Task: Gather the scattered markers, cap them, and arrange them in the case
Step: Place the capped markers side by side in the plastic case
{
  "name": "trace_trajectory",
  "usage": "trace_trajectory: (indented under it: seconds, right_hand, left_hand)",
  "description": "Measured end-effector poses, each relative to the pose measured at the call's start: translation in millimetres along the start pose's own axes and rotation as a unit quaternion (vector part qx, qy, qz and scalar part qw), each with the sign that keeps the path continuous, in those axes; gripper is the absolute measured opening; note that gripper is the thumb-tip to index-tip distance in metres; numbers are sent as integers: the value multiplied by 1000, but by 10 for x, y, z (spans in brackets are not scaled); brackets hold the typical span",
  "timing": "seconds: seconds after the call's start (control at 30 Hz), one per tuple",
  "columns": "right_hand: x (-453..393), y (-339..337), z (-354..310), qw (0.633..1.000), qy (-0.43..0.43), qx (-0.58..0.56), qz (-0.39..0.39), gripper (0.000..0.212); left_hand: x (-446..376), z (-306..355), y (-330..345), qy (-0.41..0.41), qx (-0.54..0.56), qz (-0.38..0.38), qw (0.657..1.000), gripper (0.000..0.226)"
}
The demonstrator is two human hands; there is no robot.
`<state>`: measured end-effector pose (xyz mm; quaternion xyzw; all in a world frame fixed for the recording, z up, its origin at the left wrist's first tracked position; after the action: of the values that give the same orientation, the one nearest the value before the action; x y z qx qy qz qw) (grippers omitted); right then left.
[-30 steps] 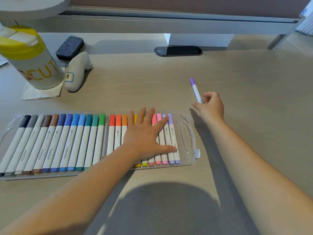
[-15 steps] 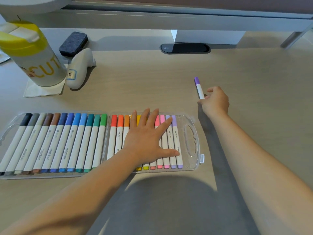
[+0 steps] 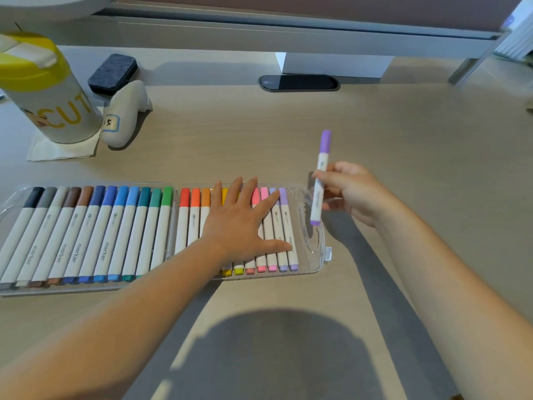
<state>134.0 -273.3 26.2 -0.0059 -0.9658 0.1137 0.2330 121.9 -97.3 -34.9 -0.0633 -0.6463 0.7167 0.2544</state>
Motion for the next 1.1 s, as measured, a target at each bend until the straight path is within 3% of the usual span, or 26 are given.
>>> trace_trajectory:
  seconds: [0.13, 0.3, 0.6, 0.73, 0.87, 1.1]
  right_hand:
    - [80, 103, 150, 991, 55, 94, -72, 20]
    - [80, 190, 228, 979, 23, 202, -19, 24]
    - [96, 245, 342, 951, -37, 293, 88, 21]
    - [142, 105, 426, 949, -53, 273, 149, 22]
    - [197, 35, 552, 962, -26, 244, 117, 23]
    - [220, 8, 654, 969, -68, 223, 87, 16]
  left_hand:
    - [12, -26, -48, 5, 31, 1, 999, 92]
    - [94, -63, -75, 15, 66, 22, 997, 90]
    - [181, -66, -43, 13, 63, 26, 998, 91]
    - [172, -4, -49, 0, 62, 26, 998, 91]
    - [73, 143, -45, -18, 67, 14, 997, 94]
    - [-50, 266, 4, -30, 26, -10, 999, 94]
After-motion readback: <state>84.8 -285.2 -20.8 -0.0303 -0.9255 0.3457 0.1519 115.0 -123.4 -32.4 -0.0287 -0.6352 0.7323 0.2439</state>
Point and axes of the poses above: each hand's wrist, its own x-axis away from the middle knuckle, its own y-axis out of the palm, z = x × y, the point moved 1 cm from there along -x, towards the middle knuckle, and after that the axes turned 2 degrees about x, right-handed, at the moved point
